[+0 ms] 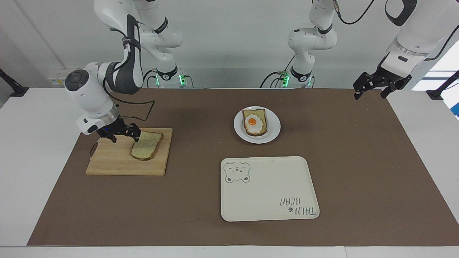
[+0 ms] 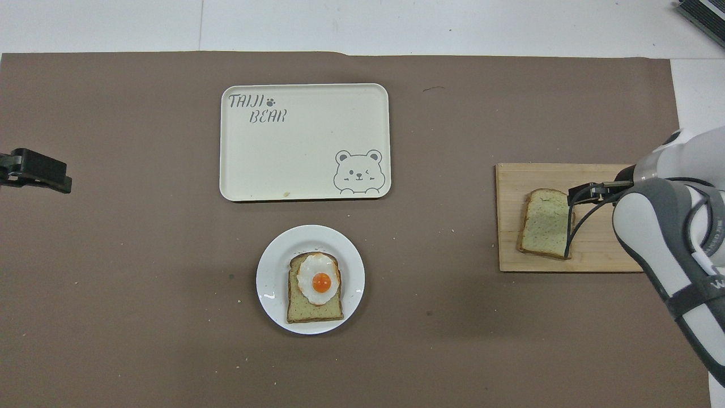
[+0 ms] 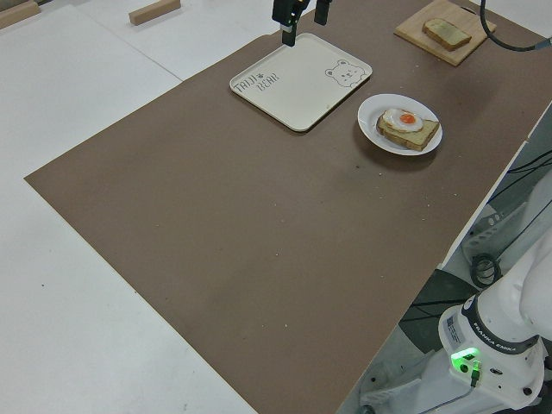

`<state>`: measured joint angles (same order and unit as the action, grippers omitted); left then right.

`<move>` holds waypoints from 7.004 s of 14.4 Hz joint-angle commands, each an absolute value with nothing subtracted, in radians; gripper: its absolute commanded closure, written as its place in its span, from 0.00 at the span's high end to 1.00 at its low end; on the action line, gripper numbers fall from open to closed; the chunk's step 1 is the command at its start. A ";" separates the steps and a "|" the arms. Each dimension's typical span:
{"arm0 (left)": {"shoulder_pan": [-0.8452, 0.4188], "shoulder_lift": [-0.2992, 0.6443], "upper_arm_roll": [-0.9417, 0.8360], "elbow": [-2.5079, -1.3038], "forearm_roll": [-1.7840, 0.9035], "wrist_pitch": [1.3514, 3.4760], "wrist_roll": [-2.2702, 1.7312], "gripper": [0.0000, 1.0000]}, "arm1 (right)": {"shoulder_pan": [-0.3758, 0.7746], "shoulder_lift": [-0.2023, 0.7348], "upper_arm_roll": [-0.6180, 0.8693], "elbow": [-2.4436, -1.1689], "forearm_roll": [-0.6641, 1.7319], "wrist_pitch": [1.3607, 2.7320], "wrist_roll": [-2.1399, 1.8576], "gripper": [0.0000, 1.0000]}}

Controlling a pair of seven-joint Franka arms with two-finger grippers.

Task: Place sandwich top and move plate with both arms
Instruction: 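Reach the right gripper to the bread slice on the cutting board, then grasp the bread slice with the right gripper and lift it, then carry the bread slice with the right gripper over the egg, then lower the bread onto the egg and open the right gripper, then retract the right gripper while the left gripper reaches the plate rim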

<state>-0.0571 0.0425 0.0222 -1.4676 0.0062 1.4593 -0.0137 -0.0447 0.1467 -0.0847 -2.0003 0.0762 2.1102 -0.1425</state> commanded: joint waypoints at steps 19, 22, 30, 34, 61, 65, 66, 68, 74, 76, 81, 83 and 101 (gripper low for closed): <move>-0.049 0.034 0.021 -1.471 -0.008 1.448 -0.005 1.00 | -0.095 0.227 -0.074 -2.105 0.273 2.240 -0.222 0.80; -0.049 0.034 0.021 -1.471 -0.008 1.448 -0.005 1.00 | -0.095 0.225 -0.074 -2.106 0.273 2.238 -0.218 0.40; -0.049 0.034 0.021 -1.471 -0.008 1.448 -0.005 1.00 | -0.083 0.230 -0.074 -2.095 0.273 2.229 -0.199 0.00; -0.049 0.034 0.021 -1.471 -0.008 1.448 -0.005 1.00 | -0.081 0.213 -0.074 -2.045 0.270 2.163 -0.199 0.00; -0.049 0.034 0.021 -1.471 -0.008 1.448 -0.005 1.00 | 0.563 0.187 -0.063 -1.890 0.543 2.065 0.255 0.00; -0.048 0.034 0.021 -1.471 -0.008 1.448 -0.005 1.00 | 0.639 0.242 -0.063 -1.887 0.575 2.135 0.195 0.00; -0.048 0.034 0.021 -1.471 -0.008 1.448 -0.005 1.00 | 0.658 0.258 -0.061 -1.888 0.578 2.167 0.154 0.00; -0.048 0.034 0.021 -1.471 -0.008 1.448 -0.005 1.00 | 0.670 0.284 -0.061 -1.888 0.594 2.197 0.080 0.00; -0.048 0.034 0.021 -1.471 -0.008 1.448 -0.005 1.00 | 0.693 0.331 -0.046 -1.890 0.664 2.278 0.132 0.00; -0.048 0.034 0.021 -1.471 -0.008 1.448 -0.006 1.00 | 0.704 0.339 -0.046 -1.893 0.666 2.302 0.133 0.00; -0.048 0.034 0.021 -1.471 -0.008 1.448 -0.005 1.00 | 0.700 0.341 -0.048 -1.893 0.660 2.298 0.135 0.53; -0.058 0.034 0.020 -1.471 -0.008 1.448 -0.006 1.00 | 0.696 0.341 -0.049 -1.887 0.646 2.304 0.129 1.00; -0.126 -0.101 0.009 -2.130 -0.495 1.894 0.164 1.00 | 0.348 0.106 -0.060 -1.870 0.140 1.933 0.129 1.00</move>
<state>-0.1150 -0.0483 -0.0027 -2.0283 -0.4470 1.8402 0.1020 0.3949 0.1338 -0.0739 -1.8649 0.1769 1.9885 0.1281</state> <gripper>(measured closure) 0.000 0.000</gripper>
